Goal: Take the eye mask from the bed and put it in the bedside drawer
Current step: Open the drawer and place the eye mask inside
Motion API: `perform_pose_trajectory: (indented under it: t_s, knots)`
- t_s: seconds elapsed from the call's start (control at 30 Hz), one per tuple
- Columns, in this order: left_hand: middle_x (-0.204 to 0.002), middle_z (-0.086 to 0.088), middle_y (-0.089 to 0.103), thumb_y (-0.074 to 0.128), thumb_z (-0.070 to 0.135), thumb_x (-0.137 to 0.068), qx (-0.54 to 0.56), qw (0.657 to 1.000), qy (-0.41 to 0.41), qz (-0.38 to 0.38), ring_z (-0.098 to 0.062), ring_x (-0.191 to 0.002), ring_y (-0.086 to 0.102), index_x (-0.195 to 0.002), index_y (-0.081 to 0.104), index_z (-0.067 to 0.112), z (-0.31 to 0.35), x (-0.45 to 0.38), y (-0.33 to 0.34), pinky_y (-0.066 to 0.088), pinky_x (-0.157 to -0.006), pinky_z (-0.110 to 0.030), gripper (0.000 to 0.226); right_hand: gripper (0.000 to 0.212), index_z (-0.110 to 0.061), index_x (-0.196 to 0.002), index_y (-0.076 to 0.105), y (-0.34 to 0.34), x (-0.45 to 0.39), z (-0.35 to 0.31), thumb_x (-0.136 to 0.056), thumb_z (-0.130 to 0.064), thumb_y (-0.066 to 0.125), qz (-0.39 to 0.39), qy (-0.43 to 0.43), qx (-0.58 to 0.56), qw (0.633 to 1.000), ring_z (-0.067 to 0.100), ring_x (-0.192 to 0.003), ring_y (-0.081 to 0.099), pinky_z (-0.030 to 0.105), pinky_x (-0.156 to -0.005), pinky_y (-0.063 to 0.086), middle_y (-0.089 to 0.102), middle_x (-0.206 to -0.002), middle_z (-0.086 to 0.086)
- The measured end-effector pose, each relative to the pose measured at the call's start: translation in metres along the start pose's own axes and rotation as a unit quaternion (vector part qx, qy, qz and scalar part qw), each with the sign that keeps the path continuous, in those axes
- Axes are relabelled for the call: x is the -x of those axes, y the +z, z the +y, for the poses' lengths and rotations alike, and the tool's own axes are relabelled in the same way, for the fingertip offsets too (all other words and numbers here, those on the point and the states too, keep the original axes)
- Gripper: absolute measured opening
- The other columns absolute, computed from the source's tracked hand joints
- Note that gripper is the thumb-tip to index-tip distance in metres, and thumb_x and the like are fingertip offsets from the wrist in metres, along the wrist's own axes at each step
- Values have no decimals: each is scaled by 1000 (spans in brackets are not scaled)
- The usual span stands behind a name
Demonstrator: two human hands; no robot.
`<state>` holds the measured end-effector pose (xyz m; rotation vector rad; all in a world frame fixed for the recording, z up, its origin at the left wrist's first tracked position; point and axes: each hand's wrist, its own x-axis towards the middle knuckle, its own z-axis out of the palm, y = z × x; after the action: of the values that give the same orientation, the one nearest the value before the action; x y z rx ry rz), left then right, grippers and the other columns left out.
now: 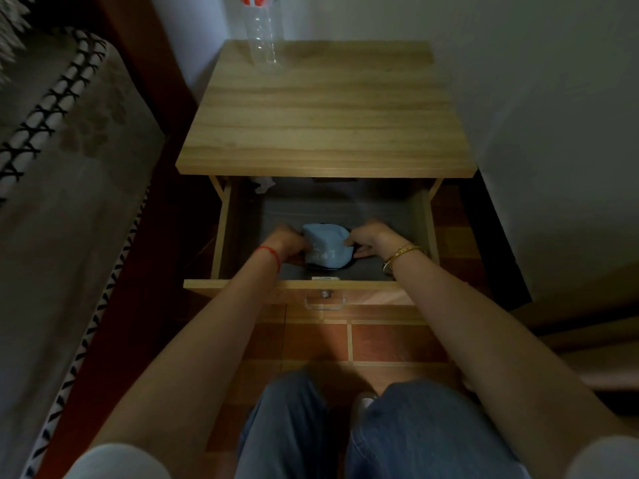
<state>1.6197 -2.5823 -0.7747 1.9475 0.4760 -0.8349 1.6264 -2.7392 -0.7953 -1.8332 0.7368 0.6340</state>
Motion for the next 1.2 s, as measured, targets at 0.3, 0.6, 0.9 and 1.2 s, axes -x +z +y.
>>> perform_pose_trajectory:
  t_s: [0.3, 0.6, 0.9, 1.2]
  knots:
    - [-129, -20, 58, 64, 2, -87, -7, 999, 30, 36, -33, -116, 60, -127, 54, 4, 2, -16, 0, 55, -89, -38, 41, 38, 2, -119, 57, 2, -14, 0, -83, -1, 67, 46, -34, -34, 998, 28, -114, 59, 30, -81, 55, 58, -127, 19]
    - [-135, -19, 55, 68, -3, -81, -50, 996, 36, 59, -36, -126, 52, -126, 54, 4, 3, -25, 0, 48, -103, -48, 48, 34, 2, -117, 61, 0, -20, 2, -84, -3, 65, 46, -51, -10, 998, 26, -110, 62, 34, -86, 56, 63, -122, 18]
    - [-134, -17, 57, 72, -5, -77, -102, 989, 76, 73, -33, -124, 55, -128, 55, 4, 0, -26, 2, 54, -92, -37, 54, 43, 4, -124, 54, -2, -18, 4, -84, -4, 67, 54, -21, -1, 998, 27, -97, 69, 33, -80, 58, 63, -121, 20]
    - [-133, -14, 61, 77, 7, -74, -185, 968, 132, 107, -26, -124, 57, -128, 58, 5, -2, -32, 0, 45, -105, -31, 57, 30, 5, -114, 59, -2, -16, 2, -85, -2, 64, 58, -29, -26, 998, 28, -96, 70, 36, -85, 58, 67, -115, 21]
